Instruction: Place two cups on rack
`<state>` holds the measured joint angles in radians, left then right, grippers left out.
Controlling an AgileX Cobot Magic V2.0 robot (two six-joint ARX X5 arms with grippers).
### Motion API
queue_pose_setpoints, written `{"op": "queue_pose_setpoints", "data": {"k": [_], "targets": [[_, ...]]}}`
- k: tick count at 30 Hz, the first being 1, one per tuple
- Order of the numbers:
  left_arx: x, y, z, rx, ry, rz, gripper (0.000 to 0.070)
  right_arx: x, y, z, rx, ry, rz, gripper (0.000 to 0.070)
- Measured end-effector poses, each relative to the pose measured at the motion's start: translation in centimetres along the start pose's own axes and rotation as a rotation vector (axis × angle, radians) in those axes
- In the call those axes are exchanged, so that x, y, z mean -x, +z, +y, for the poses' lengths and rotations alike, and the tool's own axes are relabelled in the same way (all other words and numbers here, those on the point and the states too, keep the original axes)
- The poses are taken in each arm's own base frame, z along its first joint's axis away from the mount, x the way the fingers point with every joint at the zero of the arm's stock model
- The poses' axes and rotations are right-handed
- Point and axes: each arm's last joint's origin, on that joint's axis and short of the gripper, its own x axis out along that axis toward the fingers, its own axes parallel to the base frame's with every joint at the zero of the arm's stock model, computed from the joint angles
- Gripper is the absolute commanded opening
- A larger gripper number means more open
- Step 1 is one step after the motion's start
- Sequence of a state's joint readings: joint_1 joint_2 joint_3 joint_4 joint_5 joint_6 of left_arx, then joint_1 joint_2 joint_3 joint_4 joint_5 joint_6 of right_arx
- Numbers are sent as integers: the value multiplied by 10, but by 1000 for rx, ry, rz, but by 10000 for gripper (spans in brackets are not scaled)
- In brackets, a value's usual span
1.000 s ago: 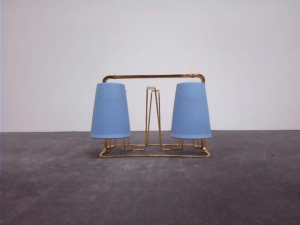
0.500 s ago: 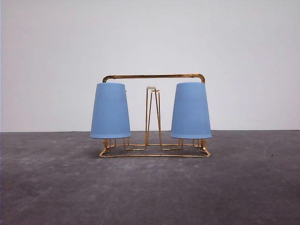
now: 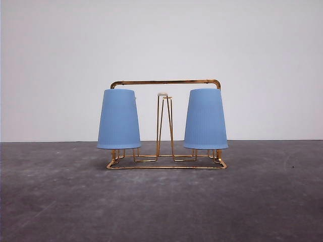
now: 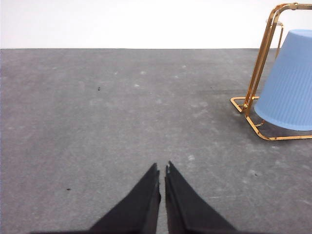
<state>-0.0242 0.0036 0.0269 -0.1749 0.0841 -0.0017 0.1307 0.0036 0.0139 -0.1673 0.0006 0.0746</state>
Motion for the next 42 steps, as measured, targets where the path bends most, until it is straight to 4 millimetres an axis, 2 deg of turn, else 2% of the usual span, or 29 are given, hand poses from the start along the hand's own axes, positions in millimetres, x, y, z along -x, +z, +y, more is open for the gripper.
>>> {"op": "queue_pose_setpoints", "data": {"k": [42], "targets": [[0,0,0,0,0,0,0,0,0,0,0,0,0,37]]}}
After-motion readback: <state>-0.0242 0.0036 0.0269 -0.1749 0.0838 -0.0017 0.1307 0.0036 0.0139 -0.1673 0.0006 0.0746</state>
